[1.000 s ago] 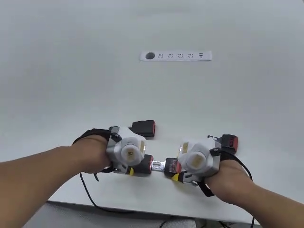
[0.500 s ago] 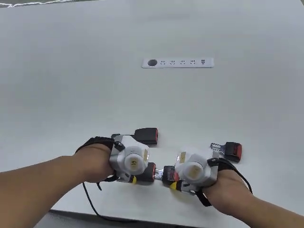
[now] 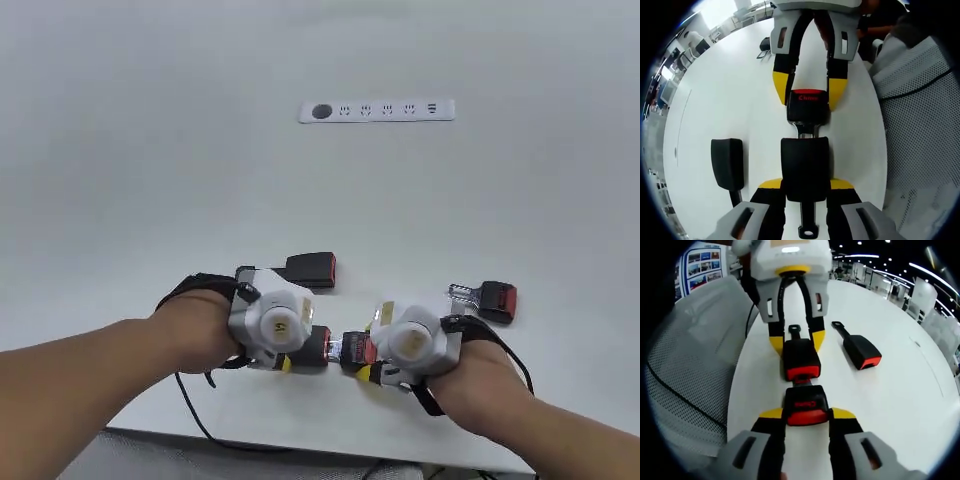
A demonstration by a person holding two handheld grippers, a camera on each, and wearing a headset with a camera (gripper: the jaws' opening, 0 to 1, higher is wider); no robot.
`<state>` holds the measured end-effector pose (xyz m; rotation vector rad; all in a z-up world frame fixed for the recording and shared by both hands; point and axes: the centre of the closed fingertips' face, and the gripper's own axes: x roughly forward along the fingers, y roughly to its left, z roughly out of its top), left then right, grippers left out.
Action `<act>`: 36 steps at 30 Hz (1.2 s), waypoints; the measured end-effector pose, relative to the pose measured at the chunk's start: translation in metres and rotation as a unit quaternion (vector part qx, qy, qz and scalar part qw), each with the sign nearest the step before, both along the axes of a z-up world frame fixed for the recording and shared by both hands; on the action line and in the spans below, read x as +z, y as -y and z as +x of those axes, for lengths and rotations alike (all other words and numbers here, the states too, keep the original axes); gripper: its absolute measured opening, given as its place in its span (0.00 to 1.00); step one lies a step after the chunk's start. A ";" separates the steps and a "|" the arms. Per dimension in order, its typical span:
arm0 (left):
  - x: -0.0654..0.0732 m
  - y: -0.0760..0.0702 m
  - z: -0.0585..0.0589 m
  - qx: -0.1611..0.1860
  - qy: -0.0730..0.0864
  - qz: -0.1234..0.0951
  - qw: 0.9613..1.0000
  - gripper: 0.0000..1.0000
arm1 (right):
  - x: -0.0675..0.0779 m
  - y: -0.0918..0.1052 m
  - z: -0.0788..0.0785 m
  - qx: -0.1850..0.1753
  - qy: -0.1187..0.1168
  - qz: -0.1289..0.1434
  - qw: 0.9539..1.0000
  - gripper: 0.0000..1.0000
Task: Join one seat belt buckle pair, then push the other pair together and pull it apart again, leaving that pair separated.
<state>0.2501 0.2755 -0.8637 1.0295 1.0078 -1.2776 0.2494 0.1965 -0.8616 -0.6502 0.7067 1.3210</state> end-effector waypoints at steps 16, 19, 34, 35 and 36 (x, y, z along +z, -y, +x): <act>-0.001 0.000 -0.002 -0.012 0.001 0.010 1.000 0.31 | 0.000 -0.011 0.000 0.001 0.000 -0.001 1.000 0.32; -0.004 0.001 -0.002 -0.013 -0.001 0.008 1.000 0.31 | -0.004 -0.011 -0.001 0.000 0.000 -0.014 1.000 0.32; -0.001 -0.001 0.000 -0.017 -0.004 0.015 1.000 0.30 | -0.003 -0.006 0.001 0.018 0.004 -0.009 1.000 0.33; -0.001 -0.001 0.000 -0.016 -0.003 0.015 1.000 0.30 | -0.003 -0.006 0.001 0.015 0.003 -0.006 1.000 0.33; -0.001 -0.001 0.000 -0.011 -0.003 0.014 1.000 0.30 | -0.003 -0.006 0.001 0.013 0.003 -0.005 1.000 0.33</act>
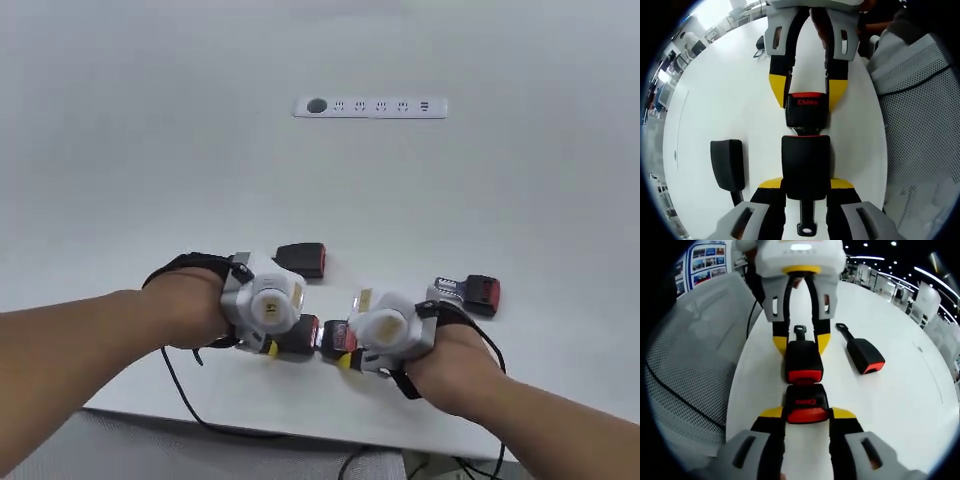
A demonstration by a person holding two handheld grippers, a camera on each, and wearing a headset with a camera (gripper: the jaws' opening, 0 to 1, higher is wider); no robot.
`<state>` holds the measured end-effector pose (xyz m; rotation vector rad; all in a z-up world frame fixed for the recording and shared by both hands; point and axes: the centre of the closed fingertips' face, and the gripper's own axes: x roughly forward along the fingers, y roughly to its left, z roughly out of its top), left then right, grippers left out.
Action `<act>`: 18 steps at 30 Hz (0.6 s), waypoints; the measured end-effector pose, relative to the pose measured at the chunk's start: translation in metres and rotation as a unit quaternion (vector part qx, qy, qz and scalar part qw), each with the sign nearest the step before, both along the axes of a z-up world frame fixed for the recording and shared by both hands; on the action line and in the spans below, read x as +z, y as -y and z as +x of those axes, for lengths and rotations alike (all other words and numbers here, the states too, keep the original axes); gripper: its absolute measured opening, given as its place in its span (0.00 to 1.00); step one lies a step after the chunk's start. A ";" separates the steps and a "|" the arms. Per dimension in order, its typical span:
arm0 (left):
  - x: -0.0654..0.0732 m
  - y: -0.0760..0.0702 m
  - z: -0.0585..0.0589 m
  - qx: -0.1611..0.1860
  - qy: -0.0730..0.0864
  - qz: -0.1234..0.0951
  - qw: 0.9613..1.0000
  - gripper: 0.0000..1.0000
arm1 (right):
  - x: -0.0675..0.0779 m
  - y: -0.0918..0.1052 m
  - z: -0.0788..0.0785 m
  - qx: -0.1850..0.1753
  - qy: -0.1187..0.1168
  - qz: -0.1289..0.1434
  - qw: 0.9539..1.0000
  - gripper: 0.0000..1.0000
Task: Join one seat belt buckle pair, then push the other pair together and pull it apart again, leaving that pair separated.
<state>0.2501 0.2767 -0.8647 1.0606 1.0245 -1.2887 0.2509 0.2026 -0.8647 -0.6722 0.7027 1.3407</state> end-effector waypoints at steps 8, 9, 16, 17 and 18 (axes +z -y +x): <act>0.000 -0.001 -0.001 0.004 0.003 0.005 1.000 0.31 | 0.001 0.001 -0.004 -0.005 -0.001 0.004 1.000 0.33; 0.001 -0.001 0.000 0.006 0.002 0.007 1.000 0.31 | 0.001 0.002 -0.004 -0.006 -0.002 0.004 1.000 0.33; 0.002 0.000 -0.001 0.010 0.002 0.011 1.000 0.32 | 0.002 0.004 -0.005 -0.016 -0.013 0.006 1.000 0.33; 0.002 0.000 -0.001 0.009 0.003 0.012 1.000 0.32 | 0.002 0.004 -0.005 -0.016 -0.013 0.006 1.000 0.33; 0.002 0.000 -0.001 0.008 0.003 0.013 1.000 0.32 | 0.002 0.004 -0.005 -0.015 -0.013 0.005 1.000 0.33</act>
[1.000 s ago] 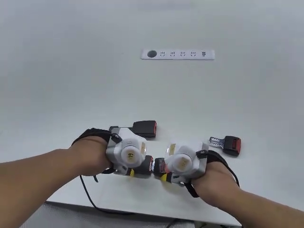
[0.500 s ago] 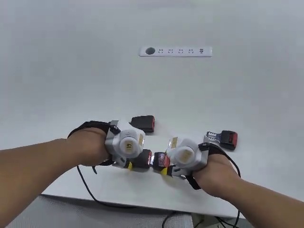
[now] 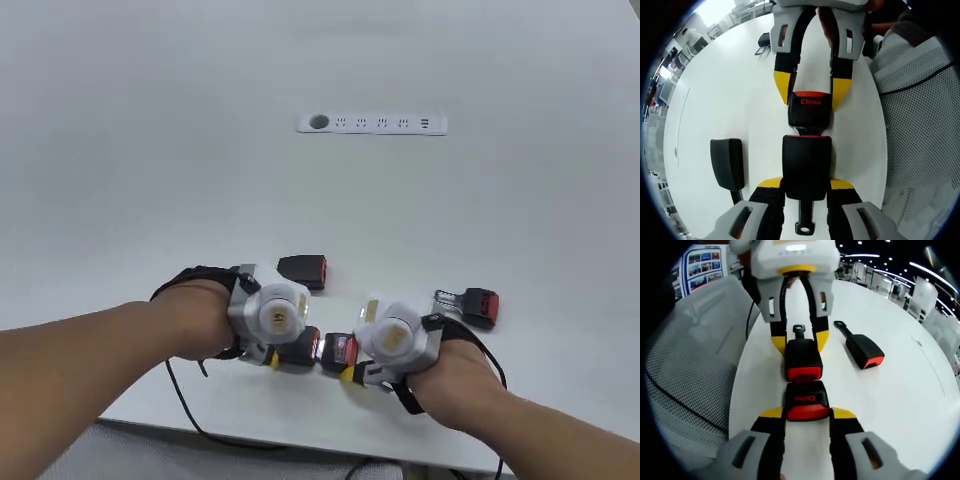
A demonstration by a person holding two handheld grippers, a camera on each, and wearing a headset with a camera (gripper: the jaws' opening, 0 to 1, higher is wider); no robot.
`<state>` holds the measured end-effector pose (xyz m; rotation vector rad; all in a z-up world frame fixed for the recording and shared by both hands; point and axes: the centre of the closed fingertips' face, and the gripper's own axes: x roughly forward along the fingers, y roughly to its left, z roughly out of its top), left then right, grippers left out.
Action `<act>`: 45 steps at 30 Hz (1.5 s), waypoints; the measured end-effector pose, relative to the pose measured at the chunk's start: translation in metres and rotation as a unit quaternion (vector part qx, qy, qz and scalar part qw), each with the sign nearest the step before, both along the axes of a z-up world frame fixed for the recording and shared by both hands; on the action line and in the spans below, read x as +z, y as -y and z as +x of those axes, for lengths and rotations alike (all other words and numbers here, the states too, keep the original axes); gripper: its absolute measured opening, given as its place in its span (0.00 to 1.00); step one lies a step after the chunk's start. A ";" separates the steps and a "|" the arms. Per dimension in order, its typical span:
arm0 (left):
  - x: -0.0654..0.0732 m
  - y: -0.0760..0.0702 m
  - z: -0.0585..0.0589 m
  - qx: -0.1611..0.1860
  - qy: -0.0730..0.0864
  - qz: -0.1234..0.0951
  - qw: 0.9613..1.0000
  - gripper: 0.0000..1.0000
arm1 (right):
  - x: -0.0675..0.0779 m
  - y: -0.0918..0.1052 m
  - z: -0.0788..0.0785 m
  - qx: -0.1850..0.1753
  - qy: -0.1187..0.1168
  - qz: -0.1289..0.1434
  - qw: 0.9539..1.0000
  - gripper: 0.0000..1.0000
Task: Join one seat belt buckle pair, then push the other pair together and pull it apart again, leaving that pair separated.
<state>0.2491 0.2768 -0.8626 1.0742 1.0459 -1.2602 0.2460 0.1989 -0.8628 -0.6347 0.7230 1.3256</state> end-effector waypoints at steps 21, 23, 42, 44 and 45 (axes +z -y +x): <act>0.035 -0.003 0.008 0.066 0.041 -0.027 0.997 0.41 | 0.047 -0.002 0.002 -0.039 0.009 0.049 0.998 0.35; 0.043 -0.005 0.014 0.074 0.046 -0.034 0.996 0.42 | 0.057 0.004 0.006 -0.044 0.016 0.058 0.997 0.35; 0.048 -0.008 0.100 0.095 0.089 -0.055 0.990 0.44 | 0.050 0.118 0.071 -0.118 0.044 0.006 0.992 0.36; 0.045 -0.008 0.107 0.093 0.088 -0.058 0.990 0.44 | 0.050 0.132 0.078 -0.127 0.047 0.000 0.991 0.36; 0.044 -0.008 0.110 0.097 0.087 -0.059 0.990 0.44 | 0.049 0.139 0.081 -0.130 0.051 -0.005 0.990 0.36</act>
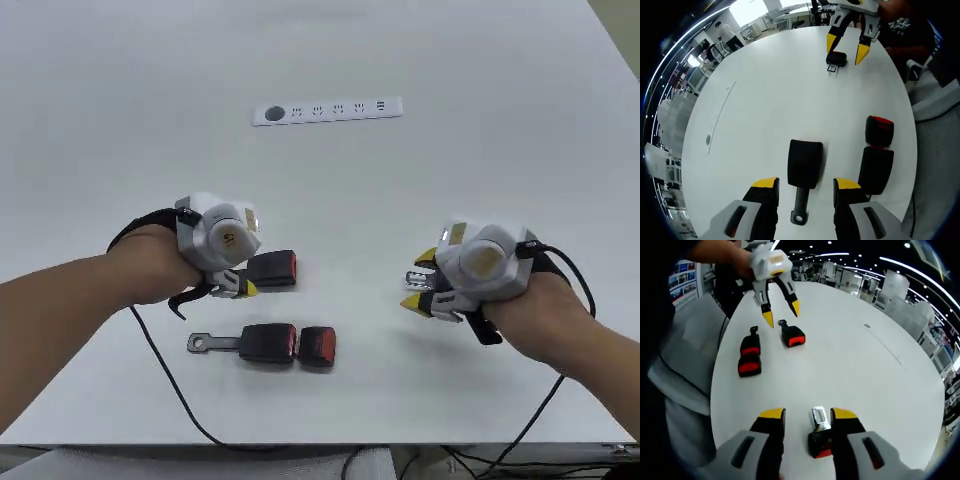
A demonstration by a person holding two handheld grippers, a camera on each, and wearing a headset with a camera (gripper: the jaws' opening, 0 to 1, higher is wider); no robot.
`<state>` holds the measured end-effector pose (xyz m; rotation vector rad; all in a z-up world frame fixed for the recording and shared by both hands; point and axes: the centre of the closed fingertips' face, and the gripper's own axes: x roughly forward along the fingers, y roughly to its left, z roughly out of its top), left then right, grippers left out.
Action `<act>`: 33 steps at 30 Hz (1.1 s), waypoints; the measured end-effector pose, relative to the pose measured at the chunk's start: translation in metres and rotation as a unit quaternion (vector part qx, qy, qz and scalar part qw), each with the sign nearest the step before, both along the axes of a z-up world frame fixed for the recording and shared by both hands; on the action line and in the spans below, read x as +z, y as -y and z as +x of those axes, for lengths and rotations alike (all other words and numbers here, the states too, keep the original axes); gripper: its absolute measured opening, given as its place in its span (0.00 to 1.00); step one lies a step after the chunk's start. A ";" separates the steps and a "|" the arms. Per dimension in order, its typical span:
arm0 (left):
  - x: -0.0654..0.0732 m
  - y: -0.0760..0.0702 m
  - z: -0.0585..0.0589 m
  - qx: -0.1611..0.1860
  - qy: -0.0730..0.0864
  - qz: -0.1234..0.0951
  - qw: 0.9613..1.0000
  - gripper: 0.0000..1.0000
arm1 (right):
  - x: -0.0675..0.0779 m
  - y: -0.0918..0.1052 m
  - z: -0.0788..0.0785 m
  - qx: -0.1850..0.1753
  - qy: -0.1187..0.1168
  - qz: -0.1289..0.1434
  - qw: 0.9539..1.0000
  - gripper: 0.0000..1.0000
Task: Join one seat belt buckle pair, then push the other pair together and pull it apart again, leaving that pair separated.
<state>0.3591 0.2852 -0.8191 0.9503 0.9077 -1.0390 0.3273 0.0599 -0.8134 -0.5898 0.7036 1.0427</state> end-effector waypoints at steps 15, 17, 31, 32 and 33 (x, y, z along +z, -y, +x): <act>-0.027 0.000 0.008 -0.026 -0.030 0.028 0.999 0.43 | -0.038 0.052 0.005 0.019 -0.040 -0.067 0.997 0.36; -0.029 0.000 0.009 -0.027 -0.033 0.030 0.999 0.42 | -0.039 0.051 0.006 0.022 -0.042 -0.066 0.997 0.35; -0.037 0.002 0.005 -0.076 -0.049 0.047 0.995 0.32 | -0.046 0.049 0.012 0.115 -0.050 -0.091 0.988 0.34; -0.037 0.002 0.004 -0.078 -0.049 0.048 0.995 0.31 | -0.047 0.049 0.013 0.120 -0.051 -0.093 0.987 0.34; -0.037 0.003 0.003 -0.085 -0.051 0.052 0.994 0.31 | -0.047 0.049 0.013 0.121 -0.052 -0.093 0.987 0.33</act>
